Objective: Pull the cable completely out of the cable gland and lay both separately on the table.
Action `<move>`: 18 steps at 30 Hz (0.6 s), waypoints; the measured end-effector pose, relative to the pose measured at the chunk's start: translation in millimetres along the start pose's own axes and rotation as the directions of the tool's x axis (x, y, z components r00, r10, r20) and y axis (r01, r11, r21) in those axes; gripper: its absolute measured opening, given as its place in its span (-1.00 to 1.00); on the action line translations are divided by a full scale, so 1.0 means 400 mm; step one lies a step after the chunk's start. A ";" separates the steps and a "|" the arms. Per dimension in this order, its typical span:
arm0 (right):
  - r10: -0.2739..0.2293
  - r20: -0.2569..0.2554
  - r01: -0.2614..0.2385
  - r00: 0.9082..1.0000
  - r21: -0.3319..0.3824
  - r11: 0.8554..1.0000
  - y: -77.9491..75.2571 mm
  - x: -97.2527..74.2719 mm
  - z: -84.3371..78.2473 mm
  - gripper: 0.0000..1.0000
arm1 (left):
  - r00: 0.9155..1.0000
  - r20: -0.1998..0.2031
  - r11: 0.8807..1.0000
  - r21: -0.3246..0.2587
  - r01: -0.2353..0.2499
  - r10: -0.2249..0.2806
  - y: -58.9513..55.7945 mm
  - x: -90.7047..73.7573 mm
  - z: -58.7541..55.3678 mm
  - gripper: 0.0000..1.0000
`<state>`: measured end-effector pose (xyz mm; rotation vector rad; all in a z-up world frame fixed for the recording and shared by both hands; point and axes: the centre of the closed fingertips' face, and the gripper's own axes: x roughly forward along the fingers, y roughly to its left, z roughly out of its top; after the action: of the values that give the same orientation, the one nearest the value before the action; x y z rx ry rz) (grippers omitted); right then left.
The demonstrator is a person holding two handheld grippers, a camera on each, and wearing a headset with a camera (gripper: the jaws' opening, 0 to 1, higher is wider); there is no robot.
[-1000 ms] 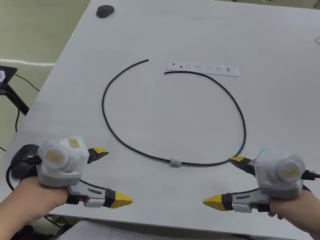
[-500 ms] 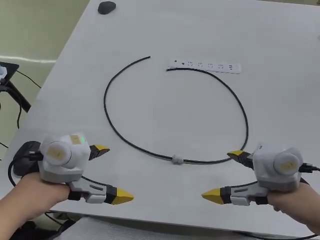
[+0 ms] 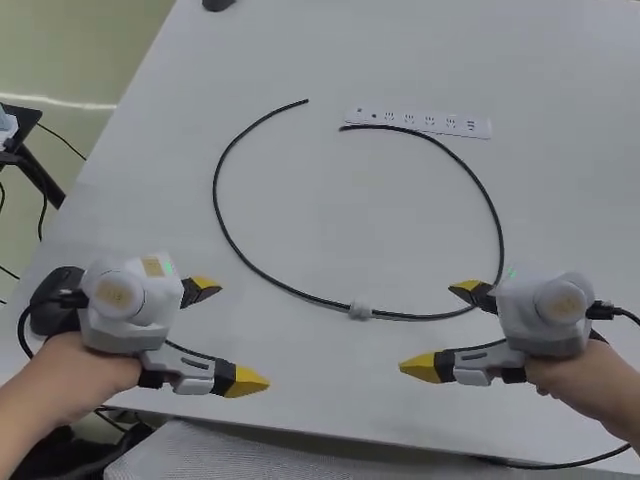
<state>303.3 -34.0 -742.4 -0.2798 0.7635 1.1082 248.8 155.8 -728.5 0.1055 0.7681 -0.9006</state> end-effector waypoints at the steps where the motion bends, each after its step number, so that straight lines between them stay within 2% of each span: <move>1: 0.000 -0.003 0.000 1.000 -0.004 1.000 -0.001 0.003 0.003 0.73 | 1.000 0.000 1.000 -0.002 0.001 -0.001 0.000 0.000 0.000 0.83; 11: 0.014 -0.043 -0.015 0.999 -0.043 0.999 -0.004 0.049 0.022 0.46 | 1.000 0.000 1.000 0.001 0.007 -0.007 0.001 -0.001 -0.003 0.83; 18: 0.027 -0.102 -0.037 0.994 -0.099 0.994 -0.002 0.090 0.027 0.28 | 1.000 0.000 1.000 -0.014 0.007 -0.007 0.004 -0.001 -0.016 0.81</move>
<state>316.7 -3.2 -759.0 -0.4123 0.8043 1.1716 246.3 159.7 -733.4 0.0911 0.7750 -0.9016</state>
